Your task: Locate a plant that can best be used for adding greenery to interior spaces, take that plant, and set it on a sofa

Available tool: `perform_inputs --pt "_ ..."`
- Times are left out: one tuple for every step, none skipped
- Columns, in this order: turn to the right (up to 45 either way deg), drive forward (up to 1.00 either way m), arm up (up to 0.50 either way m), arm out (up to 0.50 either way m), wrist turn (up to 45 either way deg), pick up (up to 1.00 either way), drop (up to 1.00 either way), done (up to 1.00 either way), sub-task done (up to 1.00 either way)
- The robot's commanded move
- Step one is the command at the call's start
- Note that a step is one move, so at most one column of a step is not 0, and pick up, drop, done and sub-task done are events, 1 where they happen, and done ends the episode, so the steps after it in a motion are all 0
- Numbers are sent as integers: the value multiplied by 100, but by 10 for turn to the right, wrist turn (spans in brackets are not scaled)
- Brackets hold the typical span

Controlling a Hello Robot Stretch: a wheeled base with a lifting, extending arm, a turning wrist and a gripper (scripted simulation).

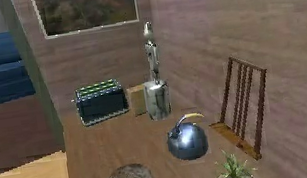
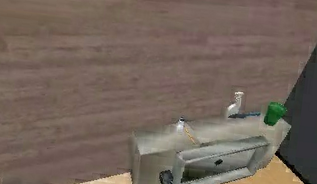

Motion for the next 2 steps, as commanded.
perform_inputs --pt "-450 0 0 0 0 0 0 0 0" --pt "-180 0 0 0 0 0 0 0 0"
